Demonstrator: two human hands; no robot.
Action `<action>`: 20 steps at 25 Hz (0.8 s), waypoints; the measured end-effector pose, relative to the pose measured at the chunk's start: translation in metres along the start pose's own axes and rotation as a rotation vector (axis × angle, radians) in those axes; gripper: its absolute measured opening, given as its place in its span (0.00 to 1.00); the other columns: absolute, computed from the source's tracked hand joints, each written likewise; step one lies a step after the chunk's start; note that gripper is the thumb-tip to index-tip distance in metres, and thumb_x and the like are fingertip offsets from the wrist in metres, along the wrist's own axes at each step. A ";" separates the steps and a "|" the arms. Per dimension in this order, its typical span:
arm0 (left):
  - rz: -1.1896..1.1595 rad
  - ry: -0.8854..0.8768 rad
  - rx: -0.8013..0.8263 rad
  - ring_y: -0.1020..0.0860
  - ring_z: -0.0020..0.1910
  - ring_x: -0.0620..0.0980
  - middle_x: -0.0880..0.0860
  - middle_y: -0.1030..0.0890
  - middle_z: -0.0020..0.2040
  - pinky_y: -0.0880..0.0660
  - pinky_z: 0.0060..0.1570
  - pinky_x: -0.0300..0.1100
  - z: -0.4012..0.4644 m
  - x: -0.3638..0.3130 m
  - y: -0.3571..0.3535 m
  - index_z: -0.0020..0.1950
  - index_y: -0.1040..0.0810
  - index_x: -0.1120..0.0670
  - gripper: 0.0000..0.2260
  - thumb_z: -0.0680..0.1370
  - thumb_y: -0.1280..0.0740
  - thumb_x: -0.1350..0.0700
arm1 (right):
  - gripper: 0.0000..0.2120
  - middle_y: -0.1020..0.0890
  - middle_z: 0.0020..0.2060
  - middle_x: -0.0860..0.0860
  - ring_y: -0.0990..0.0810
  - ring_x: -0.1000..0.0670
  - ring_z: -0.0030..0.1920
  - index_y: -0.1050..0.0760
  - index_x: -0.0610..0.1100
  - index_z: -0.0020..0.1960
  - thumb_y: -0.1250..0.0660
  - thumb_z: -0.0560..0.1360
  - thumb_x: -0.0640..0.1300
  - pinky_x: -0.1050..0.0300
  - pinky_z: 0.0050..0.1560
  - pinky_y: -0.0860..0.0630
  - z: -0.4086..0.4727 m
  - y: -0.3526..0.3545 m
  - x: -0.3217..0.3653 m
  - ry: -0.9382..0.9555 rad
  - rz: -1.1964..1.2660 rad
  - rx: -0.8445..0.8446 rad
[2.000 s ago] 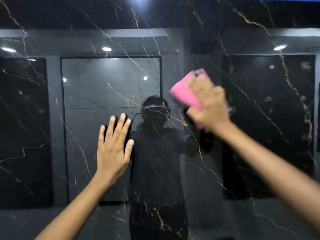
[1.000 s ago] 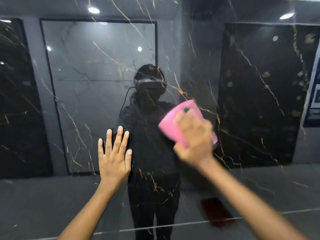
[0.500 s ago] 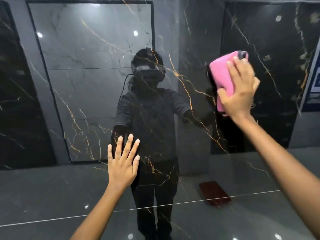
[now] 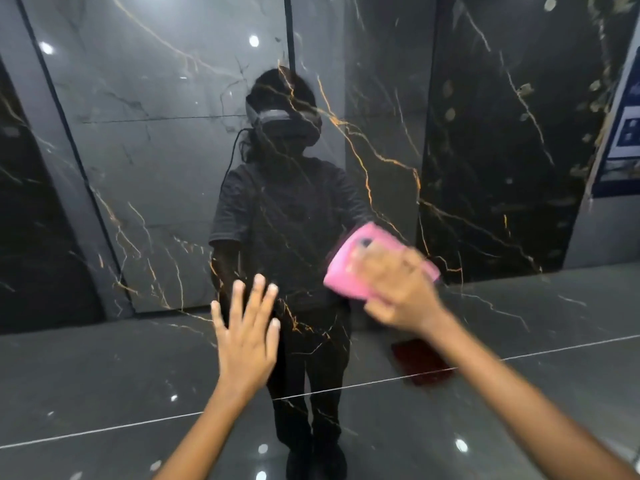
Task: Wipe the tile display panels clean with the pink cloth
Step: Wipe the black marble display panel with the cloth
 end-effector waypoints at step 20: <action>-0.089 -0.016 -0.040 0.57 0.79 0.49 0.43 0.56 0.80 0.62 0.75 0.53 0.022 -0.078 -0.027 0.80 0.52 0.44 0.29 0.80 0.46 0.49 | 0.38 0.41 0.76 0.40 0.44 0.41 0.76 0.40 0.43 0.76 0.38 0.65 0.43 0.46 0.70 0.45 -0.056 0.075 -0.214 -0.760 -0.002 -0.132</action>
Point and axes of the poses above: each hand's wrist, its own z-axis towards the middle knuckle, its own y-axis out of the back of the hand, x = y × z, the point moved 10 cm from there along z, towards the middle knuckle
